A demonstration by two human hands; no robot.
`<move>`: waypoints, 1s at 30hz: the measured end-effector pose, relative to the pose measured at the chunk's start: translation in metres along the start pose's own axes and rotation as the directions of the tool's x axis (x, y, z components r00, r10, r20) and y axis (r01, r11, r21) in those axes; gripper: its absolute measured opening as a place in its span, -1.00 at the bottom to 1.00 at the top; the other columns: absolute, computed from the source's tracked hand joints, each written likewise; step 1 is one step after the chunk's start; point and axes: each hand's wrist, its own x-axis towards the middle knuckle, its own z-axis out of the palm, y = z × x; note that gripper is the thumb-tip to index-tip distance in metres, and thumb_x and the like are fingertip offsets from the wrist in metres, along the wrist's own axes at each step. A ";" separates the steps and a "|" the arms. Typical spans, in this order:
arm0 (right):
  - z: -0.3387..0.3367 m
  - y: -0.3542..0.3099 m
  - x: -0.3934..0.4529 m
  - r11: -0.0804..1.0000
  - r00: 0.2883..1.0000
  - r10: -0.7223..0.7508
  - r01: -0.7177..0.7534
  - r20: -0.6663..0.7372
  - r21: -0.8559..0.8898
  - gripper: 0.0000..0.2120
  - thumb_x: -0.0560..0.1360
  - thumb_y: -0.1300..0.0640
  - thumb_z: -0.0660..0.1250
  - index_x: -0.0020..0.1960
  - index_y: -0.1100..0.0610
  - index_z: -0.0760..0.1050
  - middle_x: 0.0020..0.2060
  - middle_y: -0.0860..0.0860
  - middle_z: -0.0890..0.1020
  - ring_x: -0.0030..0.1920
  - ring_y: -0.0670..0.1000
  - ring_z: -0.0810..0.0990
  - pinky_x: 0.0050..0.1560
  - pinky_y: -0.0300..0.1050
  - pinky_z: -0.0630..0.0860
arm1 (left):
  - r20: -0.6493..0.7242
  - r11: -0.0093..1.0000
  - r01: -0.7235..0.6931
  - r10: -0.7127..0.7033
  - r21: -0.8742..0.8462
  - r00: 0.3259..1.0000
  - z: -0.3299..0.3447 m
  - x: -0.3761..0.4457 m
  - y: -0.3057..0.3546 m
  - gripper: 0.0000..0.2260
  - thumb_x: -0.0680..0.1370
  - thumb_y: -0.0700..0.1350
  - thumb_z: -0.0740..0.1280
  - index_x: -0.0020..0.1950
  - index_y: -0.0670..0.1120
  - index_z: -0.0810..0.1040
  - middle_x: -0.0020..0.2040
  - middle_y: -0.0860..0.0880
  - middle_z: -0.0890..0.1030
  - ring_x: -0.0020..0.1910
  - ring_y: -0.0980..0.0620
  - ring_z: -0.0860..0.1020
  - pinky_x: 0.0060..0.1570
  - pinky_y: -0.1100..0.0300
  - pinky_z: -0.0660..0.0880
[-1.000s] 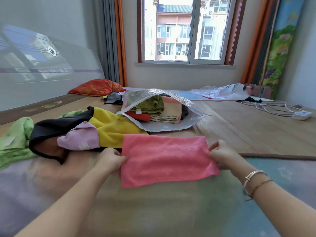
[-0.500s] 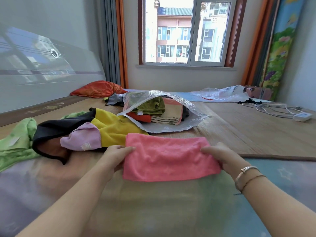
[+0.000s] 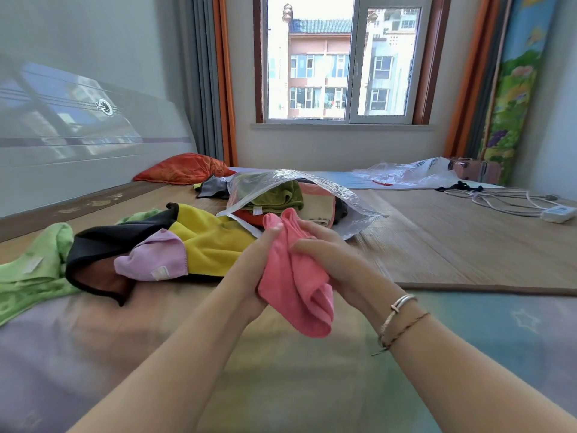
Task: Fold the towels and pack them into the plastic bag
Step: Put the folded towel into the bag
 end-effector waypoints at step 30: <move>-0.070 0.035 0.263 0.413 0.883 -0.428 0.379 0.191 -0.828 -0.54 0.35 0.28 0.15 0.15 -0.11 0.43 0.00 -0.08 0.62 0.02 0.04 0.58 0.01 0.06 0.52 | 0.202 -0.253 0.043 0.854 0.967 0.479 -0.099 0.229 0.051 -0.48 0.29 -0.43 0.37 0.08 0.09 0.64 0.34 -0.06 0.41 0.06 -0.16 0.33 -0.10 -0.05 0.42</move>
